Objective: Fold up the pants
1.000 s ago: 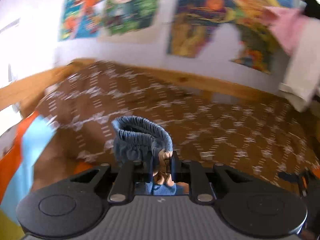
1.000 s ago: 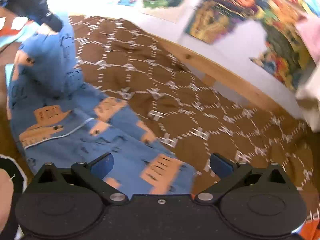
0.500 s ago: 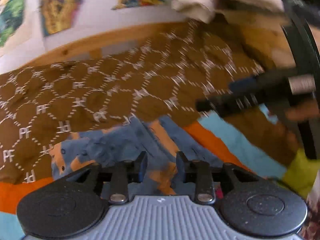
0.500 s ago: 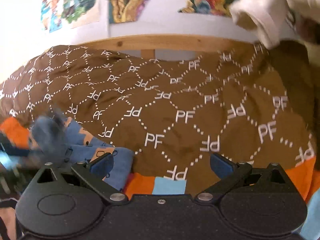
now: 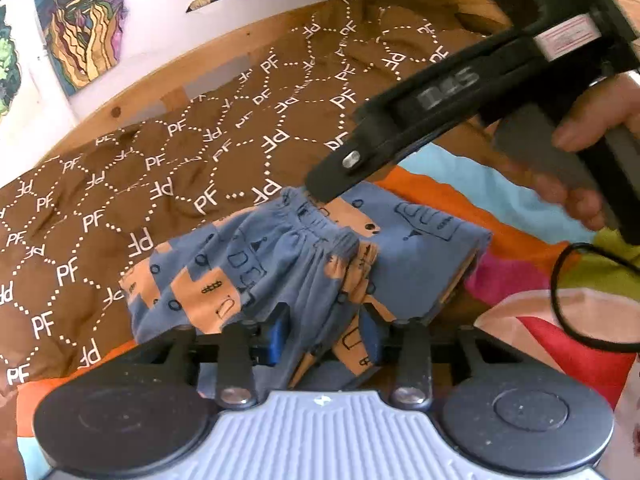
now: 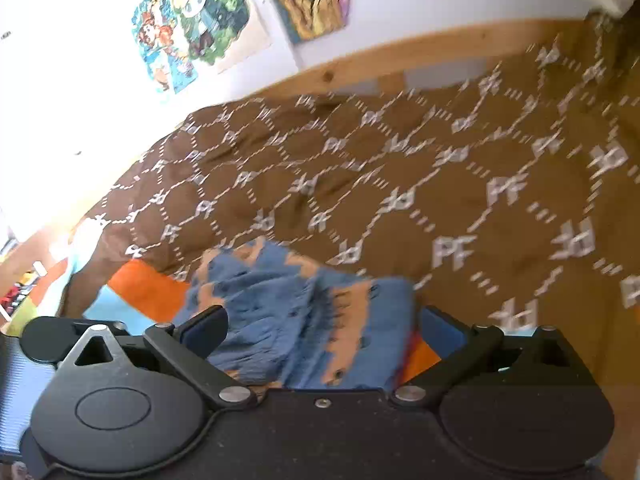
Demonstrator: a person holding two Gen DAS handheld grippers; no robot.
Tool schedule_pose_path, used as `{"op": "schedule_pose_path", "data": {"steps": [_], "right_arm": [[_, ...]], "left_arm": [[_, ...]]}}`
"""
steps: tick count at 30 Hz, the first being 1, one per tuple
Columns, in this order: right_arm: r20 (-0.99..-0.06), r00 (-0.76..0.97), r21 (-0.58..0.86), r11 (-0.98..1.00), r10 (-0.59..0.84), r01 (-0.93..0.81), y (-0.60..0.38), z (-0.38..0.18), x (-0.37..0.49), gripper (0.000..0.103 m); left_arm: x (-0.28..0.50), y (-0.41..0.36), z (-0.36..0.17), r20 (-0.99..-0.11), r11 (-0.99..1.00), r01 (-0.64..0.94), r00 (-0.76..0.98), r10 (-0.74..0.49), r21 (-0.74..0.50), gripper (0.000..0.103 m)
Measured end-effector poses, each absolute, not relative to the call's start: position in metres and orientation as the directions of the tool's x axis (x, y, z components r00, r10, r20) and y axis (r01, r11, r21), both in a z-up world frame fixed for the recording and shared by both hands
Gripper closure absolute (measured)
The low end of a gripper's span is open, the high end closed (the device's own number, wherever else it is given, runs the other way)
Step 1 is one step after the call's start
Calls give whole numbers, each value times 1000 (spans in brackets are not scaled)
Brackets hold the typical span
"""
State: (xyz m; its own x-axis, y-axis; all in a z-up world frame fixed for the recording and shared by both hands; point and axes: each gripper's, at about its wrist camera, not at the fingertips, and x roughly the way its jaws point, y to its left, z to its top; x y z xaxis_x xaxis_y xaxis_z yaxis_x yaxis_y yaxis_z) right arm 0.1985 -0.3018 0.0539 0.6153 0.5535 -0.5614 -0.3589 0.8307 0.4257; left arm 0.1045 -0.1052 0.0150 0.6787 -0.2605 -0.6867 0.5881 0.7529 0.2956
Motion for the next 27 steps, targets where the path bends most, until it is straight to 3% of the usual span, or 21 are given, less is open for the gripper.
{"op": "schedule_pose_path", "data": {"steps": [3, 8, 19, 23, 25, 27], "right_arm": [[-571, 594, 463, 820, 566, -336, -295, 43, 211, 9], [-550, 566, 547, 777, 614, -312, -292, 30, 231, 25], [-549, 542, 637, 738, 636, -221, -294, 13, 238, 64], [-540, 553, 661, 727, 634, -187, -298, 12, 236, 72], [-524, 566, 678, 714, 637, -175, -301, 13, 234, 88], [-502, 571, 703, 691, 649, -168, -305, 15, 234, 92]], "left_arm": [[104, -108, 14, -690, 740, 604, 671, -272, 296, 59], [103, -110, 12, -700, 733, 615, 660, -274, 292, 59], [113, -99, 15, -708, 786, 580, 646, -286, 212, 88], [114, -93, 19, -703, 805, 564, 648, -293, 184, 94], [113, -91, 21, -697, 813, 556, 651, -300, 169, 96], [113, -88, 24, -692, 820, 551, 652, -309, 153, 97]]}}
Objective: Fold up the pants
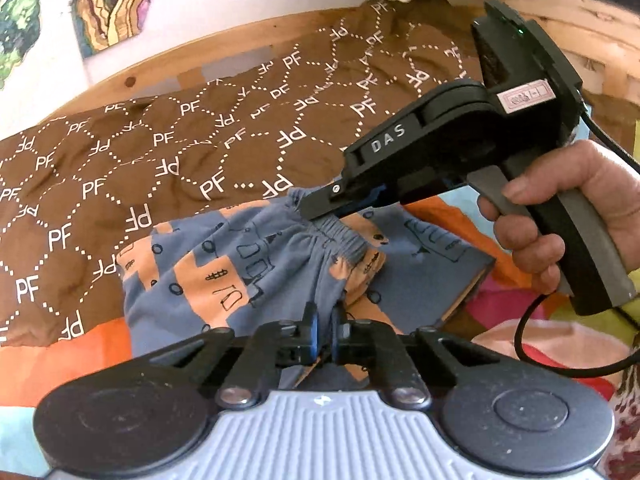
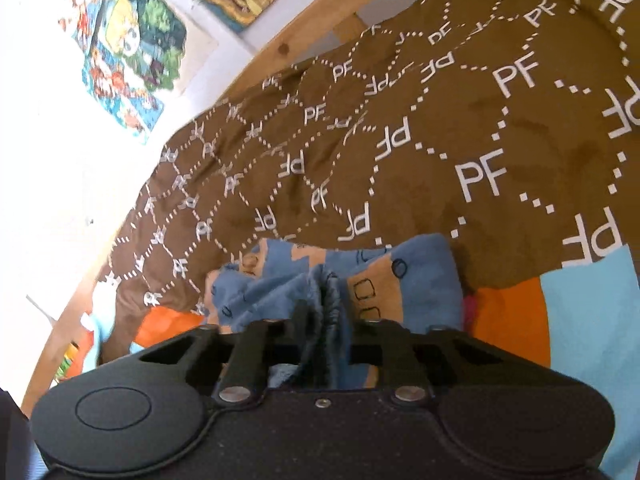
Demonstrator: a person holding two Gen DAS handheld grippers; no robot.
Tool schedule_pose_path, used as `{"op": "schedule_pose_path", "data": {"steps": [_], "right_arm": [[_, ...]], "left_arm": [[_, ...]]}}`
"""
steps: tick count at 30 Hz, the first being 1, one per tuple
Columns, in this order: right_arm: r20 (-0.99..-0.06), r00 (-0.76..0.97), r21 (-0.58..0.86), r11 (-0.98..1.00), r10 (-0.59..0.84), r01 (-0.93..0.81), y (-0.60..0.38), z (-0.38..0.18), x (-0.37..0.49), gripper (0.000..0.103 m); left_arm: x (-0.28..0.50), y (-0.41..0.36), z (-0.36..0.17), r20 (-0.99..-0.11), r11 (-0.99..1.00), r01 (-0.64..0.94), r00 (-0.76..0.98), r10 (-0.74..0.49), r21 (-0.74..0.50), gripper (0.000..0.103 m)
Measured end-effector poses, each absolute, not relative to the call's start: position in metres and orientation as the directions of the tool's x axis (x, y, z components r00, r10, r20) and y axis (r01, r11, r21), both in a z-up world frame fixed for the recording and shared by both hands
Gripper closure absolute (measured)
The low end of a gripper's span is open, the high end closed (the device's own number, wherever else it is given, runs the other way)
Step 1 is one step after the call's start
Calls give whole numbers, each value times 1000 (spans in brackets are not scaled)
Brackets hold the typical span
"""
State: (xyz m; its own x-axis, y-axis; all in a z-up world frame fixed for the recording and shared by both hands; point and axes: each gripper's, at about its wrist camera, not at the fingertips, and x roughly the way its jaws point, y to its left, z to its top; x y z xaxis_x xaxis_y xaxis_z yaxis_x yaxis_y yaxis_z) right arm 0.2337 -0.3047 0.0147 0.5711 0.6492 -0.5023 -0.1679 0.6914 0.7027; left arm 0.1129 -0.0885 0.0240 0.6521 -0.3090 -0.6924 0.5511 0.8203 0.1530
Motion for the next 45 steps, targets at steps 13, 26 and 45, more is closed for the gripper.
{"op": "schedule_pose_path", "data": {"steps": [13, 26, 45], "right_arm": [[-465, 627, 688, 701, 625, -187, -314, 43, 220, 95], [-604, 604, 582, 806, 519, -111, -345, 43, 205, 94], [-563, 824, -35, 994, 65, -102, -282, 44, 173, 1]], "left_arm": [[110, -89, 49, -660, 849, 524, 662, -354, 70, 98], [101, -135, 36, -682, 785, 611, 618, -391, 104, 98], [135, -62, 31, -635, 987, 41, 770, 68, 155, 16]]}}
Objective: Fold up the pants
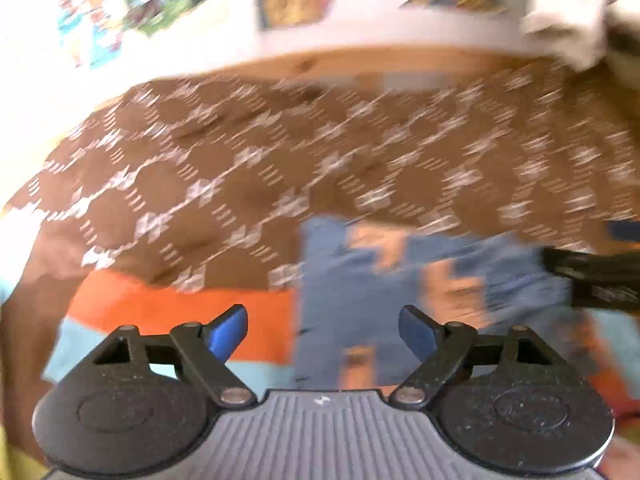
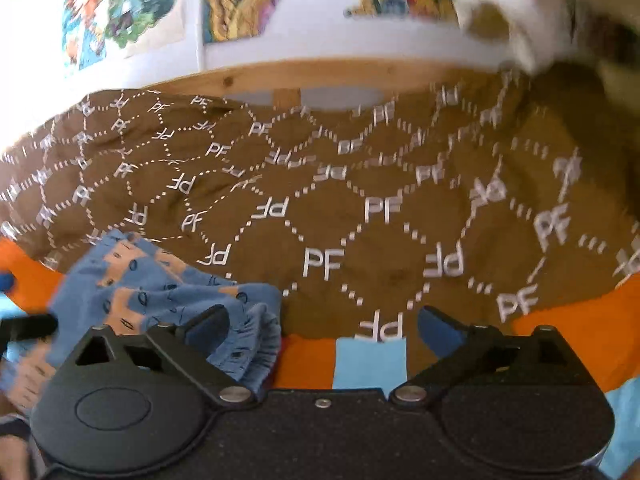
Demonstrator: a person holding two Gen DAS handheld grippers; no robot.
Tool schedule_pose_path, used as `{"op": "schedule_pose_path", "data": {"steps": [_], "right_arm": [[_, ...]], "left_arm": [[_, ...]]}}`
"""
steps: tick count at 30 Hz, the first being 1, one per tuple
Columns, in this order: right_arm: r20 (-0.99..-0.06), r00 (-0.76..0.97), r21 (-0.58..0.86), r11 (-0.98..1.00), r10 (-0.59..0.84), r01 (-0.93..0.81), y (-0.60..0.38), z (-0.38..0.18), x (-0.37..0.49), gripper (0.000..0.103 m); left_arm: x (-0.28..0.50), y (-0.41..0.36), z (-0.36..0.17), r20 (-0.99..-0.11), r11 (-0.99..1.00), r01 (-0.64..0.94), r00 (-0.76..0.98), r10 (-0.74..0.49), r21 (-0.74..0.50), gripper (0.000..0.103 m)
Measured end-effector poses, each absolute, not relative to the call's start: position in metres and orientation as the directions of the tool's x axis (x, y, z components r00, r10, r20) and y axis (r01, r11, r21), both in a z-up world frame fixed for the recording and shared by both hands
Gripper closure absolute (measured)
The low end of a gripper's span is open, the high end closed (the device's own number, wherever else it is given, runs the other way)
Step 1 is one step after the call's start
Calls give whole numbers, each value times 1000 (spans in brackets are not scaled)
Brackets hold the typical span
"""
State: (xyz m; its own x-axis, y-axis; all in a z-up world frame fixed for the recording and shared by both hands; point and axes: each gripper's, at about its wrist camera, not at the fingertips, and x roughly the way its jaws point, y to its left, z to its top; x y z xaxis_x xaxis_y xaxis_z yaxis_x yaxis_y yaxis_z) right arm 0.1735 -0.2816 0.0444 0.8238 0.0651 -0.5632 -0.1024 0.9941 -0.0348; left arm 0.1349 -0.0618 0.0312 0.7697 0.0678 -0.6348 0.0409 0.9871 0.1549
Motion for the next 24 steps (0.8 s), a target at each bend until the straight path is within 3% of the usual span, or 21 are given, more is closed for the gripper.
{"op": "schedule_pose_path", "data": {"steps": [3, 7, 15, 20, 24], "right_arm": [[-537, 842, -182, 968, 50, -174, -249, 32, 161, 1], [-520, 854, -335, 917, 12, -217, -226, 21, 150, 1], [-560, 828, -287, 932, 25, -222, -249, 32, 136, 1], [-445, 895, -275, 947, 29, -168, -254, 53, 124, 1], [-440, 898, -275, 950, 15, -151, -253, 50, 145, 1]], "left_arm": [[142, -53, 10, -681, 985, -3, 722, 121, 173, 17], [133, -45, 0, -661, 980, -8, 737, 139, 198, 11], [133, -38, -1, -661, 979, 17, 740, 123, 202, 8], [137, -40, 20, -615, 972, 42, 781, 111, 230, 10], [161, -47, 37, -600, 979, 72, 798, 58, 191, 10]]}}
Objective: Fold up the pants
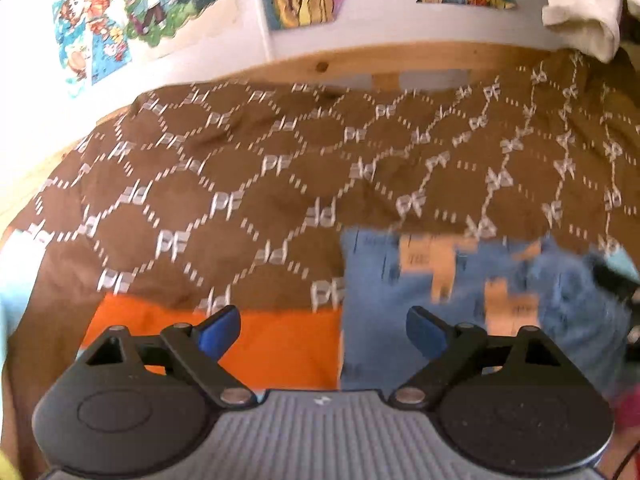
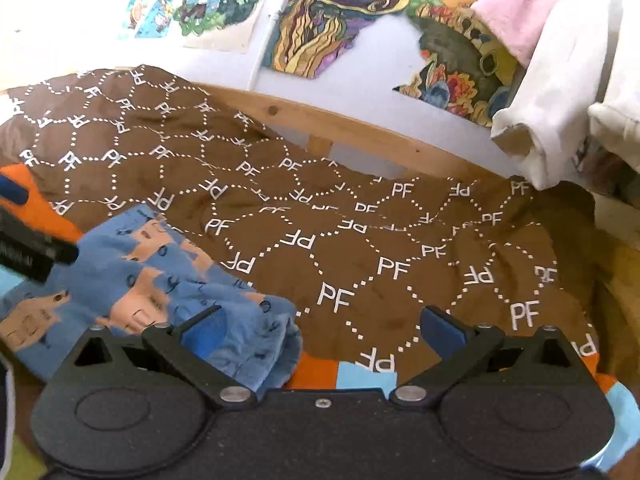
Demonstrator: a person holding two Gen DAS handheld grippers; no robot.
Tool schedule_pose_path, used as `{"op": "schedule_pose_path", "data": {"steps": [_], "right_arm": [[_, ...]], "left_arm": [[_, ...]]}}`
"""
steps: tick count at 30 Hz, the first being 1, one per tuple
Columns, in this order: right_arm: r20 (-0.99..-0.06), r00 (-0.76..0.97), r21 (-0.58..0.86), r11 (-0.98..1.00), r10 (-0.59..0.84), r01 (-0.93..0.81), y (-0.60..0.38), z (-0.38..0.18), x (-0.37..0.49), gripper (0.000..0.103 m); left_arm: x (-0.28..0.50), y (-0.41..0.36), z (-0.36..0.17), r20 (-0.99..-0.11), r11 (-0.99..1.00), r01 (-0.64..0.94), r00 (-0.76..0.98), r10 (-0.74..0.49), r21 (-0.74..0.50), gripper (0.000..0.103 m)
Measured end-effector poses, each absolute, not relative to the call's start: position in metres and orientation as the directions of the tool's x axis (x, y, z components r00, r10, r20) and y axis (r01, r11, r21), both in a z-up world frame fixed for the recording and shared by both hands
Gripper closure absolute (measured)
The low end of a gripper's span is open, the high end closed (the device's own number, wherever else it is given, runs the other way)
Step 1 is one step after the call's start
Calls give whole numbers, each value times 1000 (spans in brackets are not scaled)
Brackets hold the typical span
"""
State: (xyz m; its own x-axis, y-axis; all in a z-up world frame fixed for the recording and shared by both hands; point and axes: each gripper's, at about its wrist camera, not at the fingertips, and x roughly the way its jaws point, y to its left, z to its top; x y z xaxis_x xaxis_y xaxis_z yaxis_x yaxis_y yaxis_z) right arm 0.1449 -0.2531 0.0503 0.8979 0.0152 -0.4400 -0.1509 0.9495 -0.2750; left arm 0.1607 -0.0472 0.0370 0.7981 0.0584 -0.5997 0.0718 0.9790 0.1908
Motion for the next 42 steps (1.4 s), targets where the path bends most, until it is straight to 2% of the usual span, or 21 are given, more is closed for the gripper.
{"op": "schedule_pose_path", "data": {"steps": [3, 5, 9, 12, 14, 19, 23, 27, 31, 35, 38, 42], "right_arm": [[-450, 893, -287, 949, -15, -129, -254, 45, 162, 1], [-464, 885, -289, 951, -39, -109, -256, 40, 172, 1], [-512, 853, -307, 949, -98, -75, -263, 25, 184, 1], [-542, 835, -275, 959, -94, -71, -271, 18, 189, 1], [-552, 829, -262, 963, -92, -67, -273, 17, 191, 1], [-516, 855, -211, 976, -59, -60, -271, 37, 178, 1], [-531, 847, -181, 973, 23, -141, -262, 50, 160, 1], [-594, 800, -196, 949, 84, -245, -252, 54, 147, 1], [-636, 764, -278, 891, 110, -359, -244, 53, 140, 1], [-648, 755, -329, 857, 102, -398, -243, 52, 137, 1], [-678, 727, -284, 874, 108, -394, -247, 46, 143, 1], [-704, 697, -197, 904, 138, -378, -257, 35, 149, 1]], "left_arm": [[185, -61, 36, -606, 971, 119, 795, 31, 206, 9], [201, -72, 27, -600, 954, 143, 799, 45, 262, 9], [232, -81, 1, -618, 914, 108, 767, 174, 391, 10], [240, -70, -4, -648, 942, 96, 747, 146, 322, 7], [238, -68, -5, -646, 941, 101, 751, 140, 322, 7], [225, -56, 12, -651, 963, 78, 751, 112, 256, 10], [203, -47, 22, -657, 971, 73, 747, 99, 229, 10], [173, -37, 32, -660, 977, 93, 749, 57, 191, 7], [143, -33, 32, -675, 979, 122, 738, 18, 160, 6], [127, -36, 20, -700, 970, 160, 714, 13, 181, 4], [122, -39, 7, -718, 962, 169, 695, 37, 214, 4], [122, -38, 4, -726, 971, 141, 686, 45, 193, 1]]}}
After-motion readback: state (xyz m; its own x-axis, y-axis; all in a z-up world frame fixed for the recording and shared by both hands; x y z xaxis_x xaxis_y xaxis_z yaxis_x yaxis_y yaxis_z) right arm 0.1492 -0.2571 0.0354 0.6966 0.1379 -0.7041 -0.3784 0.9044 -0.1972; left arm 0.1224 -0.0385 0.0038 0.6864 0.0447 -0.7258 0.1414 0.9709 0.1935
